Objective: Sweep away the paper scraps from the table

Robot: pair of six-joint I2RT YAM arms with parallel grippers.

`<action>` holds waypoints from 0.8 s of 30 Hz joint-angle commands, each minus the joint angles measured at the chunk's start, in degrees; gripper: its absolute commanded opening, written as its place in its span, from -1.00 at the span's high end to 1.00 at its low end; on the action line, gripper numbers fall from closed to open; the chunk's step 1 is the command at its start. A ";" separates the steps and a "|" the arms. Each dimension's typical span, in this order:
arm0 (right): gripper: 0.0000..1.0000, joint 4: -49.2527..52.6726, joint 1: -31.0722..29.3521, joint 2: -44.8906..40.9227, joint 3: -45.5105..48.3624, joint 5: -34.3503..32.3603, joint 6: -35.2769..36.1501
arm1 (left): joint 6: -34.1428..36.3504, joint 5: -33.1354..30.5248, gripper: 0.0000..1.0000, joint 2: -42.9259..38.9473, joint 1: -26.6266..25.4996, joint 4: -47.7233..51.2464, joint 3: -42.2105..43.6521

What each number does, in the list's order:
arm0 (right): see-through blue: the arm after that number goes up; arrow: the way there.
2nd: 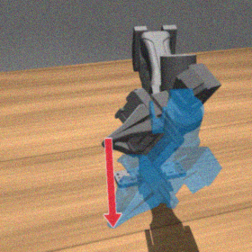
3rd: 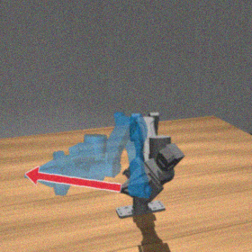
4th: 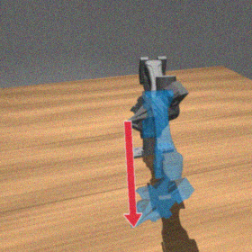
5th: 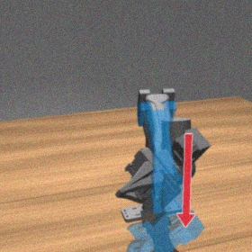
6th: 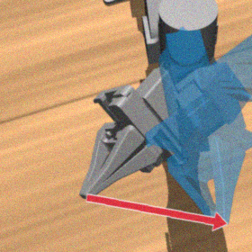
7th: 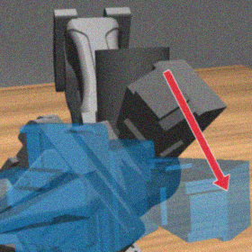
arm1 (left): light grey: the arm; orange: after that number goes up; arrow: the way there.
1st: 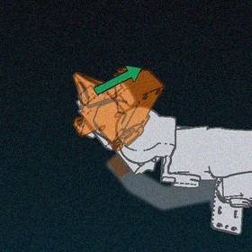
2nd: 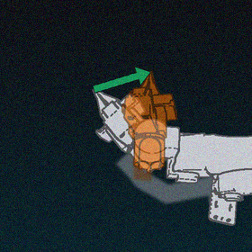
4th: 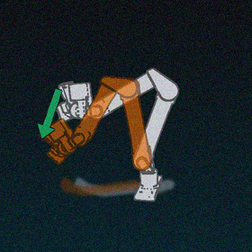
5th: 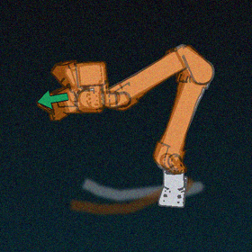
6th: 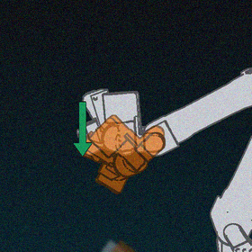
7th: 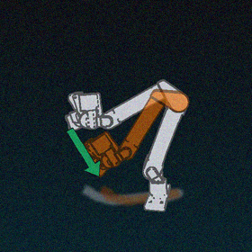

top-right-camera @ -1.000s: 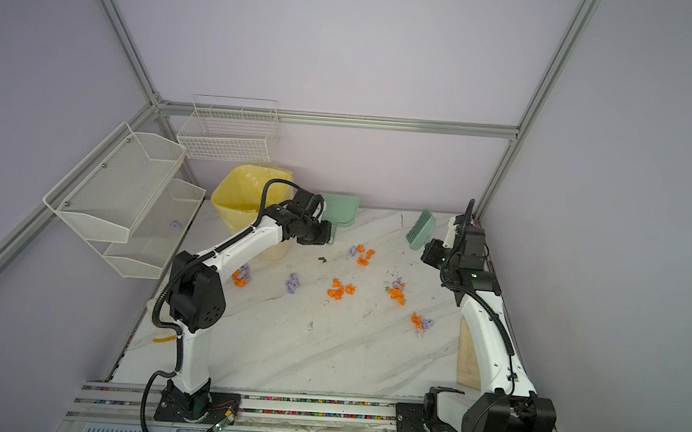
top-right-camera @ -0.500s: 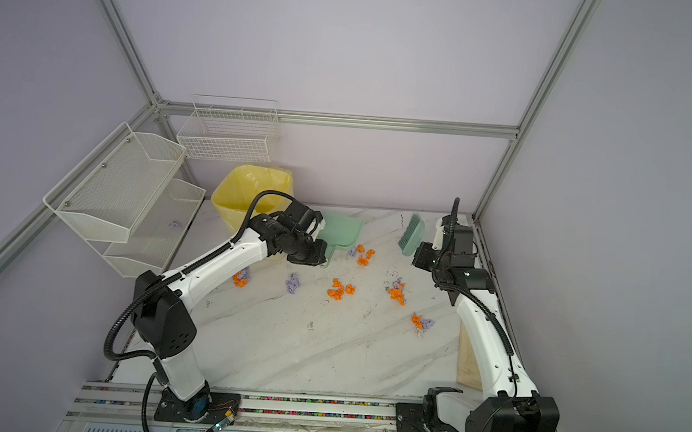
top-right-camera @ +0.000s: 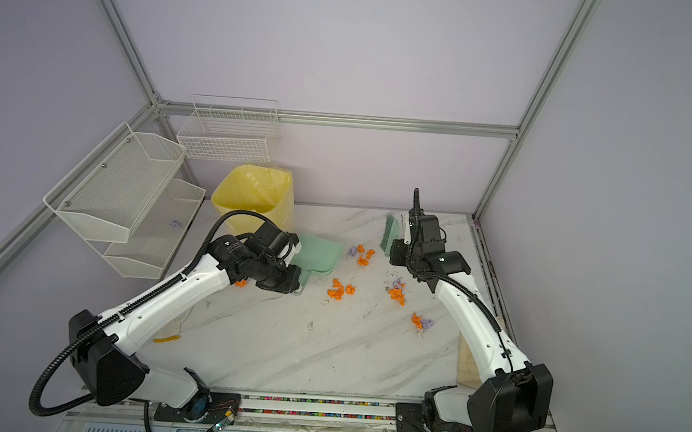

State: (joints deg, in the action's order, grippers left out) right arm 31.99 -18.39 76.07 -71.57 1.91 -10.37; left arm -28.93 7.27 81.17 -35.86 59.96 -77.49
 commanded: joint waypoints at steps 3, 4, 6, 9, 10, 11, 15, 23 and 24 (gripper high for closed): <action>1.00 0.65 -3.81 -0.23 1.13 -3.49 1.23 | -2.24 -1.45 1.00 -6.52 -2.05 0.10 8.24; 1.00 1.38 -4.58 0.08 1.21 -5.01 1.19 | -2.66 -1.31 1.00 -7.28 -2.43 0.07 9.25; 1.00 4.13 -6.14 0.86 0.91 -7.42 2.06 | -3.21 -1.17 1.00 -8.88 -3.55 -0.60 11.57; 1.00 5.15 -7.04 -0.03 1.59 -6.65 2.15 | -3.85 -0.44 1.00 -10.40 -4.25 -1.45 14.59; 1.00 5.08 -7.17 -0.57 1.93 -6.57 1.99 | -4.13 0.30 1.00 -10.74 -4.55 -1.94 15.53; 1.00 5.15 -7.43 -0.96 2.16 -6.70 1.83 | -4.41 1.20 1.00 -11.11 -4.94 -2.50 16.72; 1.00 6.10 -8.73 -0.45 1.27 -5.05 2.57 | -5.07 1.94 1.00 -11.77 -6.50 -3.04 19.55; 1.00 8.14 -11.05 3.84 -0.73 -7.02 7.06 | -8.72 2.67 1.00 -10.91 -9.30 -7.34 23.67; 1.00 7.86 -11.05 4.07 -0.74 -6.93 7.68 | -9.07 2.59 1.00 -10.52 -9.47 -7.77 24.00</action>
State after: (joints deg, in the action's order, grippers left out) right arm 38.39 -29.26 78.91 -70.78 -3.70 -5.72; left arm -35.68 8.82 70.81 -44.58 55.81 -55.77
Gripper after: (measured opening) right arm 0.108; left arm 0.048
